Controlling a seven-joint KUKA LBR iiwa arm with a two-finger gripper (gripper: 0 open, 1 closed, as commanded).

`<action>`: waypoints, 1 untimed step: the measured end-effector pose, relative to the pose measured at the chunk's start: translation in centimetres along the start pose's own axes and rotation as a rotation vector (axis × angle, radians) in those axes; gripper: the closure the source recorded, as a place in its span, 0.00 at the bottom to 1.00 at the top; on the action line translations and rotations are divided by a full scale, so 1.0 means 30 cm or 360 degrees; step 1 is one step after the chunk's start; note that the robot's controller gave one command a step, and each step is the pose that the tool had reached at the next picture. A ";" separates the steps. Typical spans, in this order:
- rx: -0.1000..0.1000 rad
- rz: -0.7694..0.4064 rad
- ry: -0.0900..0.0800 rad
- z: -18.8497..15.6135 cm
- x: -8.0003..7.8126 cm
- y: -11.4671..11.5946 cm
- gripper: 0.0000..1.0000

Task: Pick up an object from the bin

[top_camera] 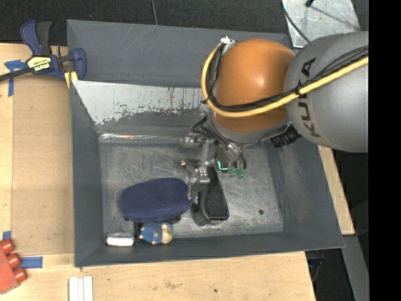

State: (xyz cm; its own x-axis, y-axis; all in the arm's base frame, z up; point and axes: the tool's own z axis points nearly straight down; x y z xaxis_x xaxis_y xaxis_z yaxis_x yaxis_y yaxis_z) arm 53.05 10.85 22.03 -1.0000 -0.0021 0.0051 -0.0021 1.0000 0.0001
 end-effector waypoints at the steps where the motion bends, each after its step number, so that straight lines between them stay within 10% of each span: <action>1: 0.0002 -0.0181 -0.0015 0.452 -0.057 0.190 0.00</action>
Offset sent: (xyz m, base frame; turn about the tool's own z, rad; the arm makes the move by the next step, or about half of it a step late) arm 0.0144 0.0623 -0.1503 -0.1153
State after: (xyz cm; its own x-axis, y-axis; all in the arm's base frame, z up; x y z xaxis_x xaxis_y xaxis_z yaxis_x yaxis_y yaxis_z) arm 54.69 16.56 8.45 -0.9933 -0.1158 -0.0042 -0.1158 0.9933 -0.0012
